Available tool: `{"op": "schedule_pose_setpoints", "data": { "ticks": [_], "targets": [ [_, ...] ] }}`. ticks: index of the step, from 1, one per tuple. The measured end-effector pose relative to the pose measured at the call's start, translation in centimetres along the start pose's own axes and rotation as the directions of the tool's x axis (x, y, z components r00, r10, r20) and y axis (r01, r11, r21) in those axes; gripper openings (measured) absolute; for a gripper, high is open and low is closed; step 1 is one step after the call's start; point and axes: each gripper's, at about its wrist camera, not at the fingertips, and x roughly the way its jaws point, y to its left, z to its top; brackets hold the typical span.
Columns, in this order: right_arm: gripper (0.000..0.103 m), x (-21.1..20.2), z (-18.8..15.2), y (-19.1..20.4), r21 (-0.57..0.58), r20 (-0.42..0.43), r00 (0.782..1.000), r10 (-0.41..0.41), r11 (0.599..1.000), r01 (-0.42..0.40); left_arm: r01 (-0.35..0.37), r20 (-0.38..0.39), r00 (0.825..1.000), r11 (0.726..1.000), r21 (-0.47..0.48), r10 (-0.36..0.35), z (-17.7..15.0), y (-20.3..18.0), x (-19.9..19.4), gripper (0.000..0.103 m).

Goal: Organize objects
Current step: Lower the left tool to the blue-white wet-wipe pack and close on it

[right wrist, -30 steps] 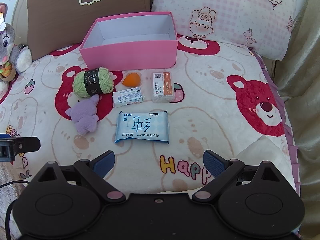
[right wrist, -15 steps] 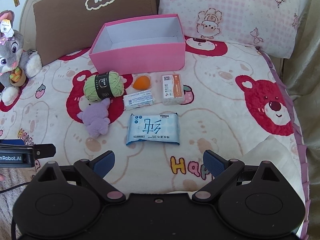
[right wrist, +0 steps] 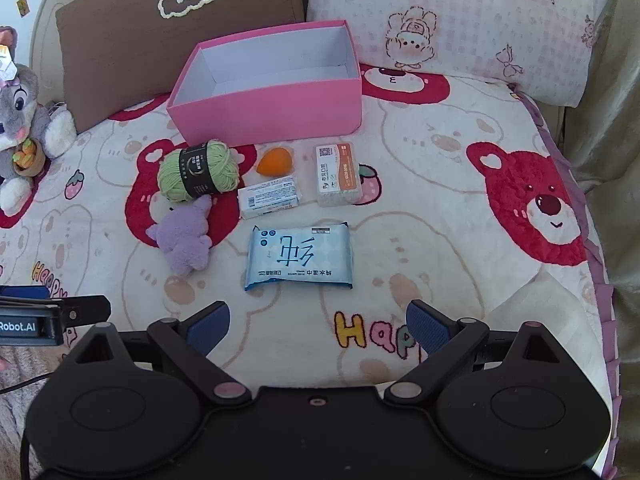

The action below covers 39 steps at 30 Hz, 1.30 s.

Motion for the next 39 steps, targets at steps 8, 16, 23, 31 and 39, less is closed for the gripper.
{"op": "schedule_pose_setpoints", "data": {
  "ticks": [8, 16, 23, 31, 39],
  "targets": [
    [0.097, 1.2, 2.3, -0.8, -0.029, -0.014, 1.0, 0.007, 1.0, -0.007, -0.063, 0.013, 0.998, 0.995, 0.074, 0.062, 3.4, -2.1, 1.3, 0.103],
    [0.097, 1.2, 3.8, 0.0, -0.27, 0.159, 0.977, 0.14, 0.958, -0.093, 0.007, 0.037, 0.999, 0.996, 0.084, -0.011, 6.8, -2.9, 2.1, 0.101],
    [0.097, 5.4, 6.0, -0.7, -0.257, -0.02, 0.956, 0.293, 0.923, -0.288, 0.049, 0.023, 0.998, 0.995, 0.082, -0.051, 9.1, -4.0, 5.1, 0.1],
    [0.097, 9.4, 8.1, -1.6, -0.247, -0.137, 0.963, 0.234, 0.933, -0.262, 0.121, 0.04, 0.992, 0.993, -0.009, -0.121, 10.2, -4.0, 8.7, 0.099],
    [0.095, 16.0, 6.8, -2.7, -0.109, -0.221, 0.954, 0.2, 0.968, -0.228, 0.132, 0.068, 0.989, 0.991, -0.002, -0.132, 9.5, -3.9, 12.4, 0.087]
  ]
}}
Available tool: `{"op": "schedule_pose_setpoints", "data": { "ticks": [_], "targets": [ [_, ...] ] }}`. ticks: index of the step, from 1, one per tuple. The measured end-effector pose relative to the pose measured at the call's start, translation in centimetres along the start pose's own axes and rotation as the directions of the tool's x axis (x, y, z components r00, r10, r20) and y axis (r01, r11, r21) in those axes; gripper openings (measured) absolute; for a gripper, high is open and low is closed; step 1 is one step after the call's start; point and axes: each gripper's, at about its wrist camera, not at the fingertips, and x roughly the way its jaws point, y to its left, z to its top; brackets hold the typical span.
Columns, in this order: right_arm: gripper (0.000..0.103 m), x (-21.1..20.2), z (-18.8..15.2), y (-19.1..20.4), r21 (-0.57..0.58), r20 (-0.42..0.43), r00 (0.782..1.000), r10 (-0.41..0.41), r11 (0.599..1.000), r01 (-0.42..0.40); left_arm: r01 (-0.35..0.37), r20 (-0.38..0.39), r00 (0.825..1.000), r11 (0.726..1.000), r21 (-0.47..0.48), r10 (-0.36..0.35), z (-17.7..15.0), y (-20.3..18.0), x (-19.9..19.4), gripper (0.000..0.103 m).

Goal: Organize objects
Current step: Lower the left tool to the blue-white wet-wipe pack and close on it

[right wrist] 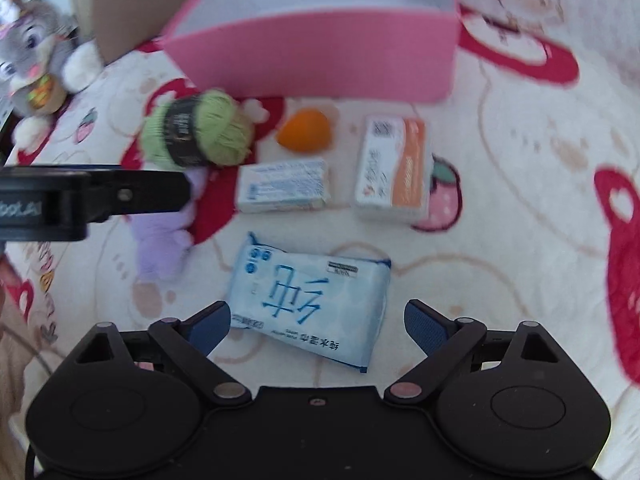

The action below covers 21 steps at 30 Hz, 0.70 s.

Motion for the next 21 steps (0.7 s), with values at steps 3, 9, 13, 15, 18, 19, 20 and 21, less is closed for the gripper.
{"op": "schedule_pose_setpoints", "data": {
  "ticks": [3, 9, 13, 15, 18, 19, 20, 21],
  "targets": [
    [0.094, 1.1, -0.1, -1.0, 0.08, 0.001, 1.0, 0.016, 0.997, -0.016, 0.037, -0.054, 0.998, 0.999, -0.027, -0.039, -0.6, 0.7, 1.5, 0.086],
    [0.09, 3.2, -0.8, -1.6, 0.149, -0.048, 0.999, 0.015, 0.989, -0.008, 0.065, -0.139, 0.988, 0.997, -0.053, -0.072, -2.1, 1.1, 4.6, 0.074],
    [0.089, 4.1, -0.9, -1.8, 0.157, -0.076, 0.997, 0.018, 0.988, -0.006, 0.068, -0.171, 0.982, 0.994, -0.085, -0.082, -3.0, 1.6, 6.2, 0.065],
    [0.089, 4.5, -0.9, -1.8, 0.151, -0.08, 0.997, 0.006, 0.988, 0.006, 0.062, -0.181, 0.98, 0.993, -0.1, -0.08, -3.5, 1.7, 6.8, 0.055],
    [0.081, 4.8, -1.0, -1.9, 0.15, -0.082, 0.996, 0.024, 0.989, -0.011, 0.065, -0.188, 0.978, 0.988, -0.14, -0.091, -4.1, 2.0, 7.7, 0.03],
    [0.08, 4.9, -1.0, -2.0, 0.151, -0.078, 0.997, 0.022, 0.988, -0.01, 0.077, -0.186, 0.977, 0.985, -0.153, -0.105, -4.2, 2.1, 7.9, 0.028],
    [0.077, 4.9, -1.0, -2.0, 0.147, -0.072, 0.997, 0.02, 0.989, -0.009, 0.088, -0.186, 0.975, 0.982, -0.164, -0.118, -4.2, 2.2, 8.0, 0.025],
    [0.071, 4.8, -0.9, -1.9, 0.14, -0.065, 0.998, 0.026, 0.99, -0.016, 0.095, -0.186, 0.974, 0.981, -0.171, -0.127, -4.3, 2.3, 8.0, 0.025]
  ]
}}
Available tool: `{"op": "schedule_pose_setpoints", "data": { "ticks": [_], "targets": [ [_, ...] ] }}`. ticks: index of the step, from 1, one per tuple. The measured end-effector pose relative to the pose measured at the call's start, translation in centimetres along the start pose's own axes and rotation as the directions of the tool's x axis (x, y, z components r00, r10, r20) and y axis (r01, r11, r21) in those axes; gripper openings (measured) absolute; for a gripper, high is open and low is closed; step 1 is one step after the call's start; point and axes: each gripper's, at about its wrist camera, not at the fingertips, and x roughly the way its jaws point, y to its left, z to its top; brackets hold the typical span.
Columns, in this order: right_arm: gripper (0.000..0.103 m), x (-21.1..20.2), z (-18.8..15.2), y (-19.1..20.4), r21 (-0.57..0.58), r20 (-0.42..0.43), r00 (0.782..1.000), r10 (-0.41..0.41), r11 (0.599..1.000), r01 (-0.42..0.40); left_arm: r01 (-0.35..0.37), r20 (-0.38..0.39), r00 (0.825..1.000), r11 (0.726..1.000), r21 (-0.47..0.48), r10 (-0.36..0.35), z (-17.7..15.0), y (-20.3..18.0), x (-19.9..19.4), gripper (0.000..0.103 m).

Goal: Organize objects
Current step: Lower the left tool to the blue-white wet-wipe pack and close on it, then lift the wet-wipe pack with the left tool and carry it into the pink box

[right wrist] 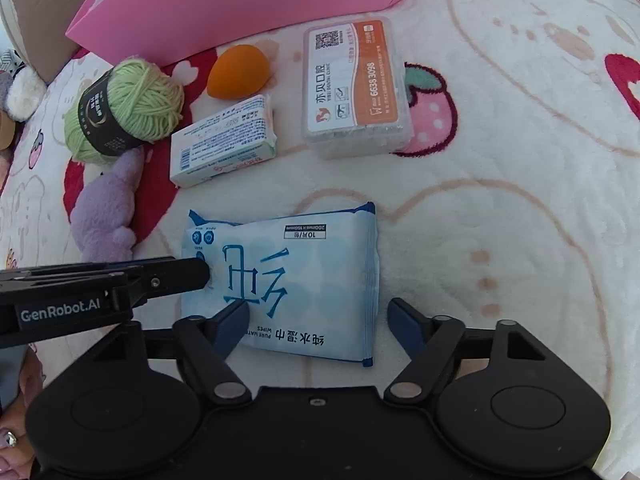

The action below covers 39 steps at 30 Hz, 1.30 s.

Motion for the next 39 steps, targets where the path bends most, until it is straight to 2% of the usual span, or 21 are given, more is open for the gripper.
{"op": "schedule_pose_setpoints", "data": {
  "ticks": [3, 5, 8, 12, 19, 26, 39],
  "targets": [
    [0.058, -0.3, -0.1, 0.4, -0.025, 0.013, 1.0, 0.014, 1.0, -0.014, 0.002, 0.006, 1.0, 1.0, -0.007, -0.002, -0.5, 0.0, 0.3, 0.025],
    [0.056, -0.3, -0.1, 0.6, -0.042, 0.019, 1.0, 0.004, 0.999, -0.003, -0.004, 0.018, 1.0, 1.0, -0.017, 0.004, -0.8, 0.0, 0.5, 0.026],
    [0.056, -0.2, -0.2, 0.7, -0.039, 0.02, 1.0, 0.002, 0.999, -0.002, 0.003, 0.028, 1.0, 0.999, -0.037, -0.002, -0.9, 0.0, 0.4, 0.025],
    [0.055, -0.4, -0.5, 1.2, -0.063, 0.033, 0.999, -0.005, 0.998, 0.007, 0.045, 0.036, 0.998, 0.998, -0.04, -0.043, -1.0, -0.2, 0.3, 0.024],
    [0.053, -1.5, -1.0, 1.9, -0.102, 0.073, 0.997, -0.001, 0.995, 0.008, 0.041, 0.064, 0.997, 0.999, 0.004, -0.041, -1.1, -1.0, -0.8, 0.024],
    [0.053, -4.6, -1.0, 2.3, -0.13, 0.161, 0.986, 0.052, 0.991, -0.031, 0.065, 0.121, 0.99, 0.997, 0.036, -0.069, -0.7, -1.6, -3.6, 0.024],
    [0.056, -7.3, -1.2, 4.0, -0.175, 0.219, 0.973, 0.072, 0.984, -0.033, 0.051, 0.163, 0.985, 0.995, 0.081, -0.064, -0.4, -2.5, -7.3, 0.025]
  ]
}}
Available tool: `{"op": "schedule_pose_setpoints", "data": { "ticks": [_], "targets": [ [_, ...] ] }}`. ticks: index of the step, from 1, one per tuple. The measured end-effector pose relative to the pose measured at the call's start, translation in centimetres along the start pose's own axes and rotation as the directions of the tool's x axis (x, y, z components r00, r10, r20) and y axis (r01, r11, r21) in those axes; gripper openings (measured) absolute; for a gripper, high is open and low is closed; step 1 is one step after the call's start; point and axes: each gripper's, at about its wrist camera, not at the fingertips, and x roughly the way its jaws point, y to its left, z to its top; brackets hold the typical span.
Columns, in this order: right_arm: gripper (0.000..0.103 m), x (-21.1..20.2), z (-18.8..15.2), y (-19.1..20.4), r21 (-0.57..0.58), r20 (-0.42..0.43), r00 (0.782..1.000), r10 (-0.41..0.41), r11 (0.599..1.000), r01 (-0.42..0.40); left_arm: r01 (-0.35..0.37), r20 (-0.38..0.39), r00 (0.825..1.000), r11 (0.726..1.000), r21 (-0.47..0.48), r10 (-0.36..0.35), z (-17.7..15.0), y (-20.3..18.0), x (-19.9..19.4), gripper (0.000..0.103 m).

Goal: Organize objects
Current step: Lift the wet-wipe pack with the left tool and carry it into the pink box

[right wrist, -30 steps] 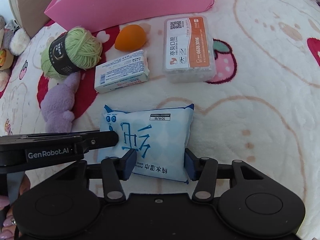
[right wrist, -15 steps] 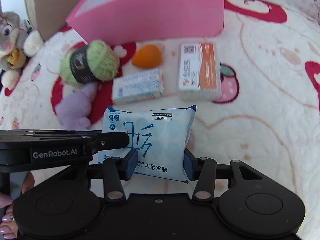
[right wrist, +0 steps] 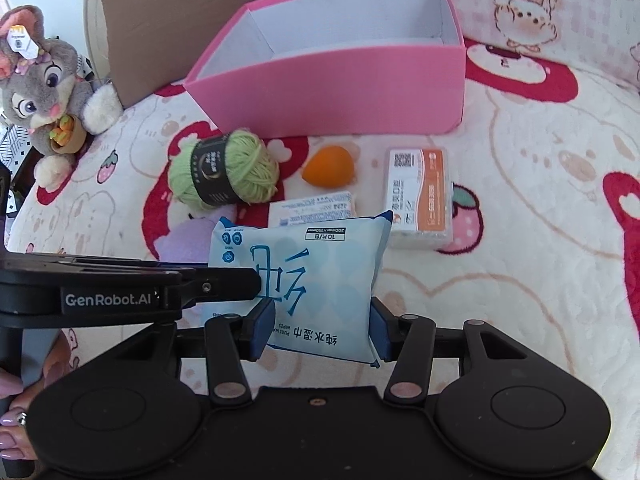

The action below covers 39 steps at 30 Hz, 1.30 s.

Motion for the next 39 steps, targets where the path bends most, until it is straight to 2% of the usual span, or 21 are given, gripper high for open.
{"op": "schedule_pose_setpoints", "data": {
  "ticks": [5, 12, 17, 25, 31, 33, 39],
  "targets": [
    [0.058, -0.8, 0.6, 0.8, -0.009, 0.001, 1.0, 0.006, 1.0, -0.006, -0.011, 0.013, 1.0, 1.0, 0.02, 0.01, 0.7, -0.5, -1.5, 0.025],
    [0.063, -1.9, 2.1, 2.0, -0.03, 0.027, 0.999, -0.027, 0.999, 0.027, -0.011, 0.008, 1.0, 0.999, 0.04, 0.011, 2.4, -1.1, -2.8, 0.024],
    [0.065, -3.5, 4.0, 2.7, -0.054, 0.071, 0.997, -0.01, 0.998, 0.013, -0.021, 0.047, 0.999, 0.997, 0.074, 0.018, 4.2, -1.9, -5.2, 0.025],
    [0.071, -4.4, 7.9, 4.2, -0.108, 0.114, 0.993, 0.013, 0.994, -0.001, -0.036, 0.066, 0.997, 0.995, 0.09, 0.03, 8.6, -2.1, -7.3, 0.025],
    [0.072, -3.9, 11.6, 4.3, -0.133, 0.16, 0.987, -0.002, 0.991, 0.024, -0.042, 0.102, 0.994, 0.995, 0.094, 0.033, 12.7, -2.0, -6.8, 0.027],
    [0.076, -3.5, 12.9, 4.0, -0.141, 0.177, 0.984, -0.003, 0.99, 0.028, -0.036, 0.113, 0.993, 0.996, 0.084, 0.026, 14.2, -1.7, -6.2, 0.028],
    [0.077, -1.1, 17.0, 1.9, -0.095, 0.206, 0.978, 0.013, 0.995, 0.007, -0.022, 0.128, 0.992, 0.999, 0.049, 0.016, 18.5, -0.1, -3.4, 0.027]
  ]
}}
